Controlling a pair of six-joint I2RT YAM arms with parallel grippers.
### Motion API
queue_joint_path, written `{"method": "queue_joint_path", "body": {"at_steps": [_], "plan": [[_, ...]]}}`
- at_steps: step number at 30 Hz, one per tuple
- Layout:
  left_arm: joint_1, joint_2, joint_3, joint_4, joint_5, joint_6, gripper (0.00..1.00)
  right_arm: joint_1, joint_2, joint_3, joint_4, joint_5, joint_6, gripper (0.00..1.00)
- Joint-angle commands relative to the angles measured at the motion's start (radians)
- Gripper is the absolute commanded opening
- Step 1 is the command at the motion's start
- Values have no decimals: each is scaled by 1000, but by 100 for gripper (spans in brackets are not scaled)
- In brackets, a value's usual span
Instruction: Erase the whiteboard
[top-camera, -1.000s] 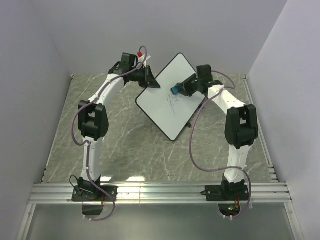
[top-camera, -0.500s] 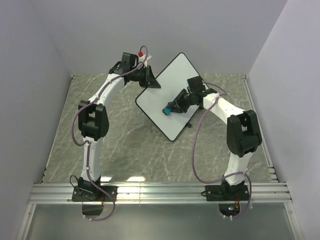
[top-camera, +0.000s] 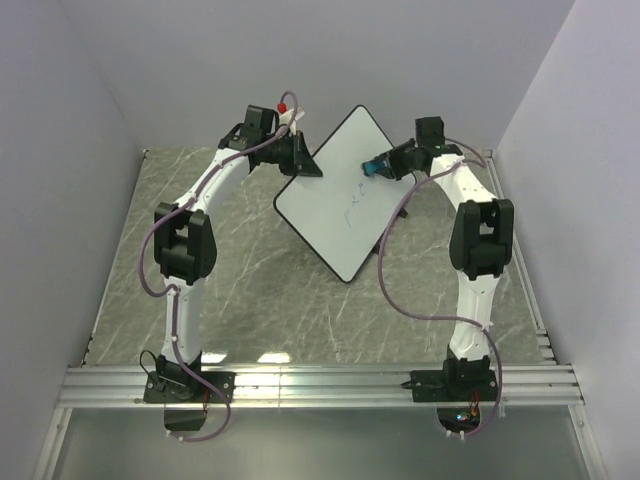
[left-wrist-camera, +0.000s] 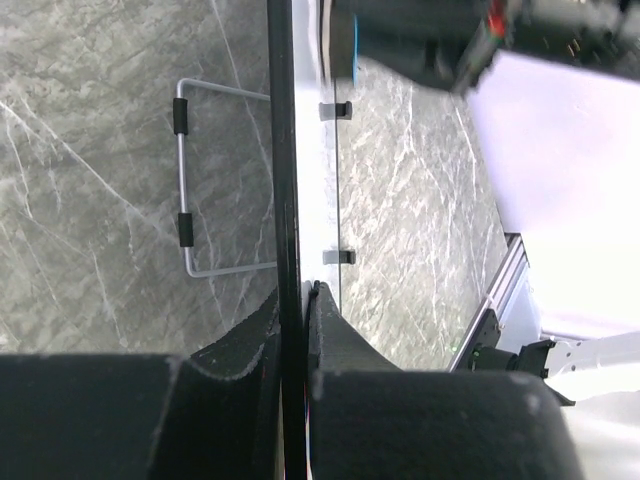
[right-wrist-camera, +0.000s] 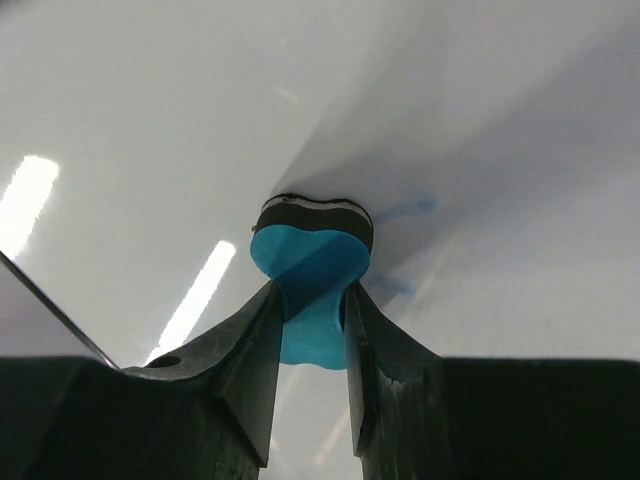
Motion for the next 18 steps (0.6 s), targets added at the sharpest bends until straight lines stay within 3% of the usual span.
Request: {"method": "queue_joint_path", "body": {"at_steps": [1,9,18], "plan": [[-55,-44,-54,-98,-57,160,0,-44,87,31,62,104,102,0],[-55,-58,-75,-100,-55,160,0,-39,113,36,96,29,75,0],[-57,-27,-41,-103,-57,157,0,82,-187,-405,169,-84,-9,0]]}}
